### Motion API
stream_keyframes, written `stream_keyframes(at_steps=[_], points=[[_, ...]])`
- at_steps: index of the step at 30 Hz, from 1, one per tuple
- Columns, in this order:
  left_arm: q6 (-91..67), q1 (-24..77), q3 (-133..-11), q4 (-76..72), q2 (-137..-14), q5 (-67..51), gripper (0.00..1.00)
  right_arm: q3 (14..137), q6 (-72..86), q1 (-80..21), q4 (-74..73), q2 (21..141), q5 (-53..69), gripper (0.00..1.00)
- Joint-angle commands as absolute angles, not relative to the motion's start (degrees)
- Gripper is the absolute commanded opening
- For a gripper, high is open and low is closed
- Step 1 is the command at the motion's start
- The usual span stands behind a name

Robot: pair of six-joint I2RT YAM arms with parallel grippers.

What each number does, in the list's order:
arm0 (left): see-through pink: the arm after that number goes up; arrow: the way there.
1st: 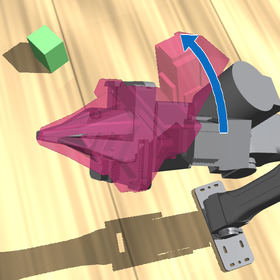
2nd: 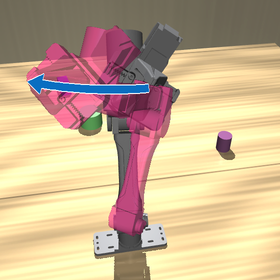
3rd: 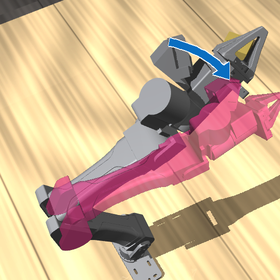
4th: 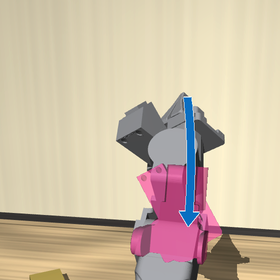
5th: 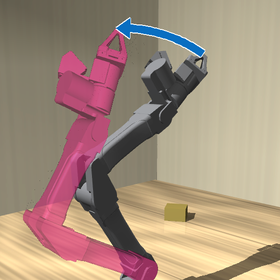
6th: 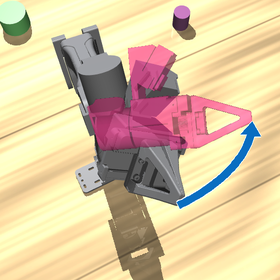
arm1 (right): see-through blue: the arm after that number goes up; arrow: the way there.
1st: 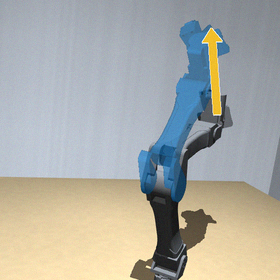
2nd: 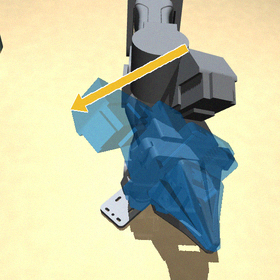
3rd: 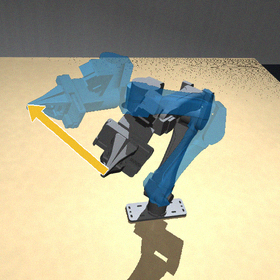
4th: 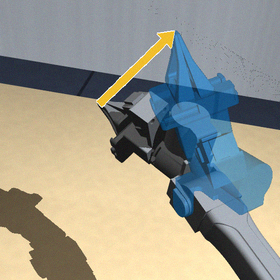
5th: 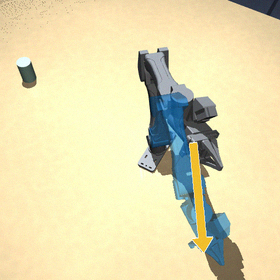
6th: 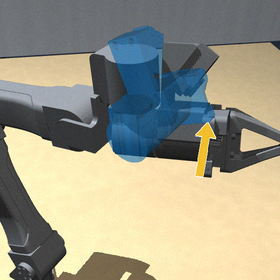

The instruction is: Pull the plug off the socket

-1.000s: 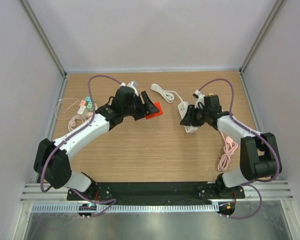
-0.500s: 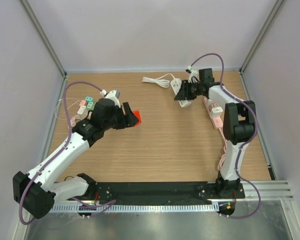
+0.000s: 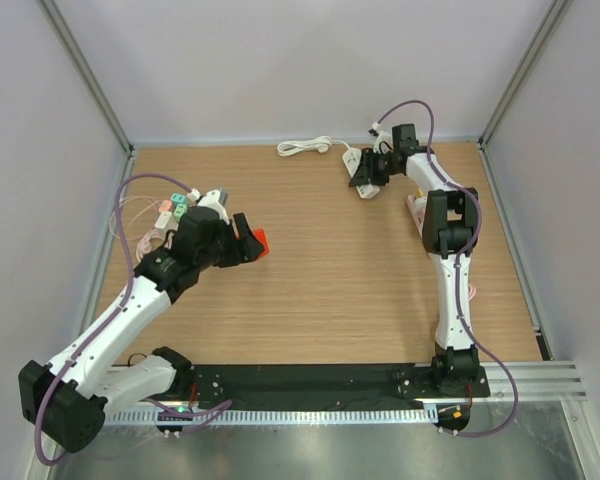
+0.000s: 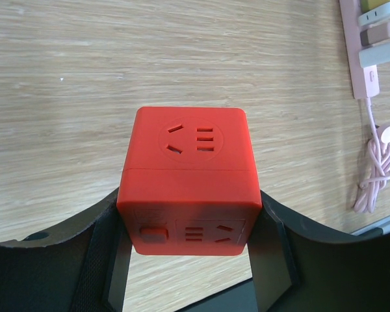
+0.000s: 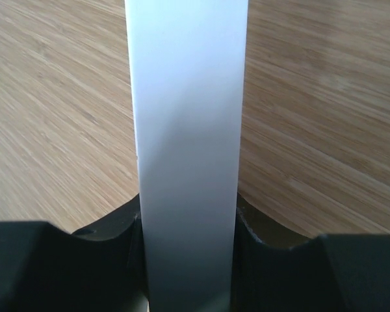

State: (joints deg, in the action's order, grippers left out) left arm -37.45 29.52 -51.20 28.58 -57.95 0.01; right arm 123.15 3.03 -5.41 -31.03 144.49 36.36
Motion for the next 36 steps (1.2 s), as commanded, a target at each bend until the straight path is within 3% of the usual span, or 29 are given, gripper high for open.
stream_keyframes(at_steps=[1,4,5,7,8,13,26,36], points=[[-37.0,29.0,-51.1,25.8,-57.8,0.3,0.00,126.3,1.9,-5.4,-30.5,144.3,35.2,0.24],[-37.3,28.9,-51.3,25.5,-59.1,0.3,0.00,126.1,1.4,-5.4,-30.2,145.2,33.3,0.36],[-37.4,28.9,-51.4,25.4,-59.2,-1.4,0.00,126.2,1.1,-5.3,-30.2,145.3,33.0,0.45],[-37.6,28.9,-51.4,25.3,-59.2,-1.5,0.00,126.9,1.2,-5.2,-30.3,145.6,32.3,0.54],[-37.7,29.0,-51.4,25.2,-59.2,-1.5,0.00,127.0,1.1,-5.2,-30.2,145.5,31.7,0.65],[-38.3,28.9,-51.2,25.2,-58.8,-1.6,0.00,126.8,0.3,-4.9,-30.0,144.1,27.3,0.84],[-37.4,28.5,-52.3,24.4,-61.6,-1.1,0.00,122.9,-9.0,-4.1,-27.3,132.8,14.5,0.93],[-38.7,22.3,-54.8,19.3,-69.7,-4.5,0.00,102.7,-7.0,-4.1,-23.0,112.4,27.8,0.95]])
